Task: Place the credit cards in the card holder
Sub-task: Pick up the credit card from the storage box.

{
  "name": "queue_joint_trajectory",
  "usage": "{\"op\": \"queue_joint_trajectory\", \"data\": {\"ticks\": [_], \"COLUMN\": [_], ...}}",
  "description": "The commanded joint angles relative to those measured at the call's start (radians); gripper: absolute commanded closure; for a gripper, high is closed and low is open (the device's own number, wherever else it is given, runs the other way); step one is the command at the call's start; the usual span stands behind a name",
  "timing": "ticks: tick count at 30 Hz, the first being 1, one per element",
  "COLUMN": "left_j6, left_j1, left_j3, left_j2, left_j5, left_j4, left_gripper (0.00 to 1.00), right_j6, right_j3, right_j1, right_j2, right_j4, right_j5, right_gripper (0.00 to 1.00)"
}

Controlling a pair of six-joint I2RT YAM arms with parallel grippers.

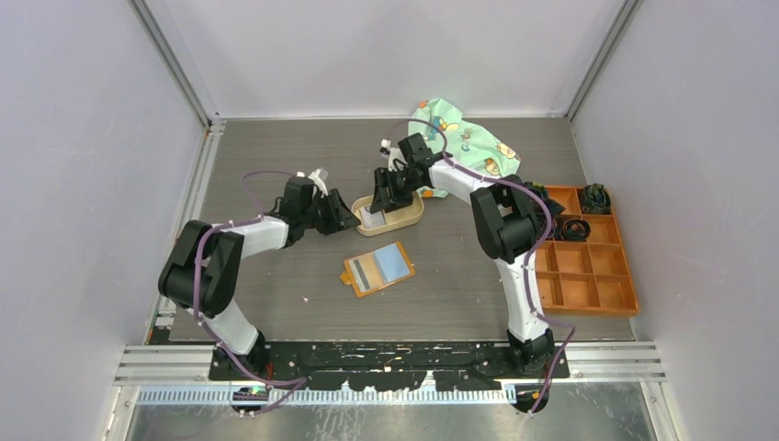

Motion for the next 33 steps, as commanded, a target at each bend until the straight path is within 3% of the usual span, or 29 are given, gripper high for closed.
{"op": "queue_joint_trajectory", "data": {"ticks": [1, 9, 13, 24, 33], "left_j6": [0.005, 0.021, 0.024, 0.046, 0.054], "left_j1": [0.0, -0.003, -0.004, -0.004, -0.004], "left_j3": [0.045, 0.068, 0.081, 0.11, 0.125], "left_j2": [0.049, 0.071, 0.081, 0.081, 0.072], "left_j5": [0.023, 0.049, 0.071, 0.07, 0.069], "left_j4": [-0.017, -0.04, -0.051, -0.111, -0.143], "left_gripper": [0.62, 0.8, 0.87, 0.89, 0.89], "right_j6": [0.059, 0.196, 0.325, 0.505, 0.506], "right_j3": [0.031, -0.005, -0.065, -0.189, -0.219], "right_j1": [0.01, 0.017, 0.002, -0.02, -0.021], "right_j2": [0.029, 0.054, 0.017, -0.07, -0.087], "right_j4": [0.029, 0.15, 0.289, 0.538, 0.543], "right_j5": [-0.018, -0.187, -0.305, -0.402, -0.399], "right_gripper": [0.42, 0.44, 0.46, 0.5, 0.6]}}
